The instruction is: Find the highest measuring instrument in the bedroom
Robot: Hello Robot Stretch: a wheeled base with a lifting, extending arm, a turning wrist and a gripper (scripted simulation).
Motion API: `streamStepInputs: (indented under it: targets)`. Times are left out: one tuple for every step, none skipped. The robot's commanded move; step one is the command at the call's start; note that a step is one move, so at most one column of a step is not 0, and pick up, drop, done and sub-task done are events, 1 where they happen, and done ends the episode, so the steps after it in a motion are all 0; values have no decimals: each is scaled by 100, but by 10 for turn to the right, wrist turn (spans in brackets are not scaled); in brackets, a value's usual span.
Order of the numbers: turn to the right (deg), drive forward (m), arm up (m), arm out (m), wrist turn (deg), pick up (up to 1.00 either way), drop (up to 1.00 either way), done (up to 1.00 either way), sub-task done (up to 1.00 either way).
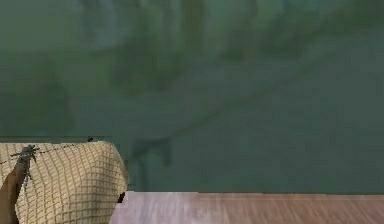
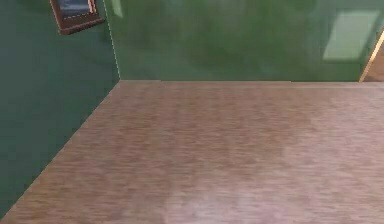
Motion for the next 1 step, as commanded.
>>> streamStepInputs:
  targets:
    - [-450, 0, 0, 0, 0, 0, 0, 0, 0]
